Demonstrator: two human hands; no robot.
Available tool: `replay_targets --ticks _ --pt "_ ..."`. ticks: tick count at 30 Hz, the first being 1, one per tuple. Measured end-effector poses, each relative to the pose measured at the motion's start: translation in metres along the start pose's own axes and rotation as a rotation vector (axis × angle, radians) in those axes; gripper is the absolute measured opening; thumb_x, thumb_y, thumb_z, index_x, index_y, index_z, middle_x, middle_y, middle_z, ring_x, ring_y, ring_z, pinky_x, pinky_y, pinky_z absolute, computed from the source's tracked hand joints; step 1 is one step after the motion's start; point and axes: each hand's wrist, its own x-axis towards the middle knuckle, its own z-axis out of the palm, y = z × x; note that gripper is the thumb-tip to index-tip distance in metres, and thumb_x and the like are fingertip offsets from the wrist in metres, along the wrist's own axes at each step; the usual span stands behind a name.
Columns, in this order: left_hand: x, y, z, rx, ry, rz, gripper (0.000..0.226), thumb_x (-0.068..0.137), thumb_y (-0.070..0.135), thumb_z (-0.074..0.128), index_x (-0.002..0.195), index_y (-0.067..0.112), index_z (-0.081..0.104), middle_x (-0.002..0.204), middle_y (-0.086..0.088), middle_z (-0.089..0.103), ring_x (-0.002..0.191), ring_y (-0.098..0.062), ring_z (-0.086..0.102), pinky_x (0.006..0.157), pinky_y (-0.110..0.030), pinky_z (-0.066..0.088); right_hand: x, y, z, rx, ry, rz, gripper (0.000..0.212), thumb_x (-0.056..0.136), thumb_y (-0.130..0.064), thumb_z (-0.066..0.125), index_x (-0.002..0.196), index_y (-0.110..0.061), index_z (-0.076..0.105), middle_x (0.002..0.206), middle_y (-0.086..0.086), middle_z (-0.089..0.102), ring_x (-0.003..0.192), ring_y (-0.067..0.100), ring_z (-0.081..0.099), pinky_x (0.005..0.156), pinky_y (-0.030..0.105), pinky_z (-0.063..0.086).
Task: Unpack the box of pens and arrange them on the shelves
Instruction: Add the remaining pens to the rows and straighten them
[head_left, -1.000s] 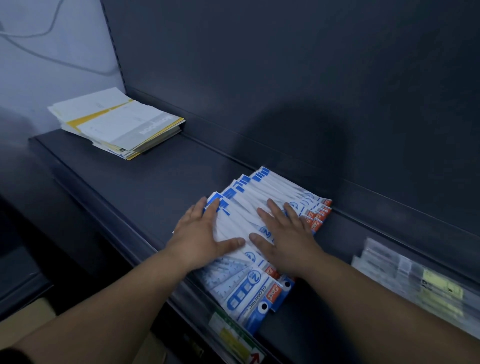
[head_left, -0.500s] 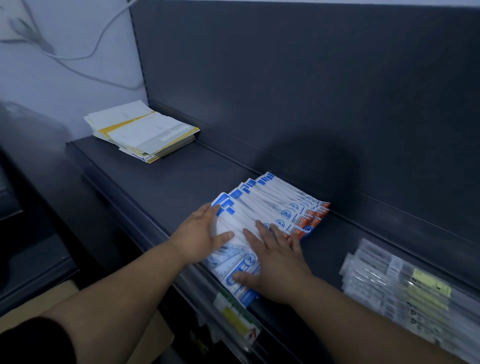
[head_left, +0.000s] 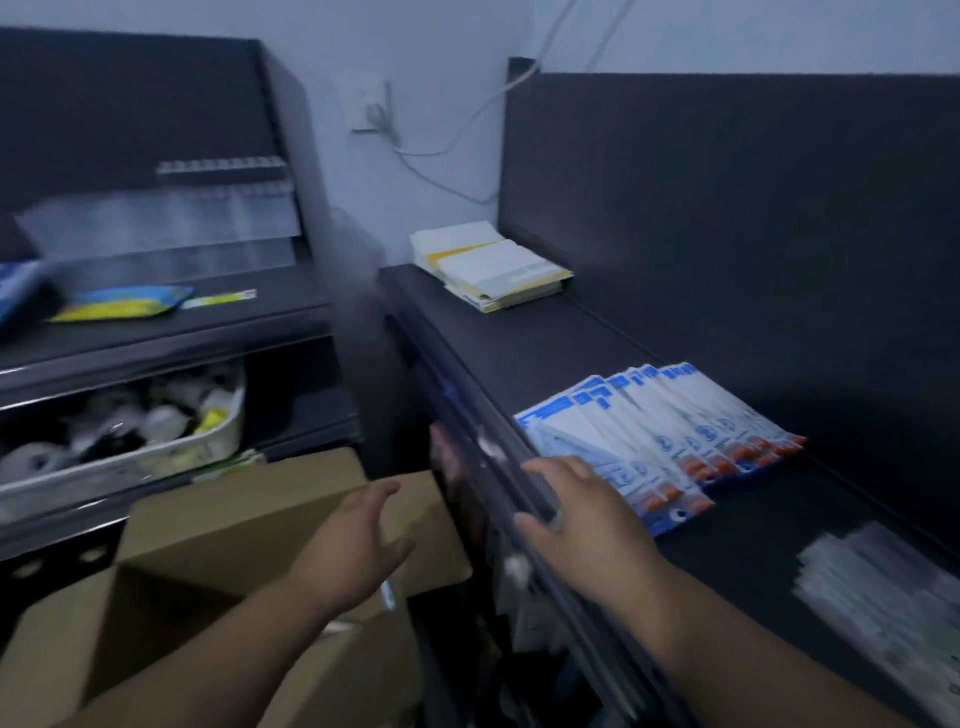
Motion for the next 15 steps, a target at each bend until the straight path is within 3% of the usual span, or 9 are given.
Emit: replay_targets --ticks 4,8,11,15 --pt "-0.055 -0.055 -0.01 0.069 -0.003 -0.179 0.066 0.086 0.04 0.063 0.143 0.022 0.035 0.136 -0.003 0.046 0.12 -0.018 0.052 0.096 -0.026 0.041 -0.025 -0.026 0.055 0.008 -0.207 -0.016 0.06 0.082 -0.043 0.066 0.137 -0.028 0.045 0.134 -0.003 0.049 0.122 0.017 0.051 0.1 0.027 0.041" --pt "-0.089 -0.097 -0.021 0.163 -0.013 -0.279 0.072 0.084 0.048 0.062 0.144 0.023 0.033 0.137 -0.002 0.045 0.122 -0.018 0.049 0.099 -0.028 0.042 -0.036 -0.036 0.083 -0.126 -0.425 0.011 0.075 0.088 -0.05 0.058 0.15 -0.028 0.023 0.149 -0.002 0.034 0.134 0.019 0.038 0.107 0.03 0.037" --pt "-0.093 -0.122 -0.028 0.171 -0.016 -0.316 0.074 0.082 0.049 0.064 0.143 0.02 0.035 0.14 -0.003 0.043 0.126 -0.019 0.047 0.103 -0.028 0.039 -0.025 -0.045 0.096 -0.222 -0.477 -0.01 0.077 0.091 -0.051 0.053 0.153 -0.026 0.016 0.152 0.0 0.029 0.136 0.023 0.033 0.109 0.034 0.035" --pt "-0.083 -0.157 -0.034 0.152 -0.035 -0.323 0.066 0.083 0.044 0.064 0.14 0.019 0.04 0.136 -0.003 0.046 0.123 -0.019 0.048 0.1 -0.028 0.041 0.003 -0.07 0.131 -0.198 -0.505 -0.014 0.068 0.09 -0.044 0.055 0.148 -0.026 0.024 0.147 0.0 0.033 0.13 0.022 0.037 0.103 0.034 0.04"
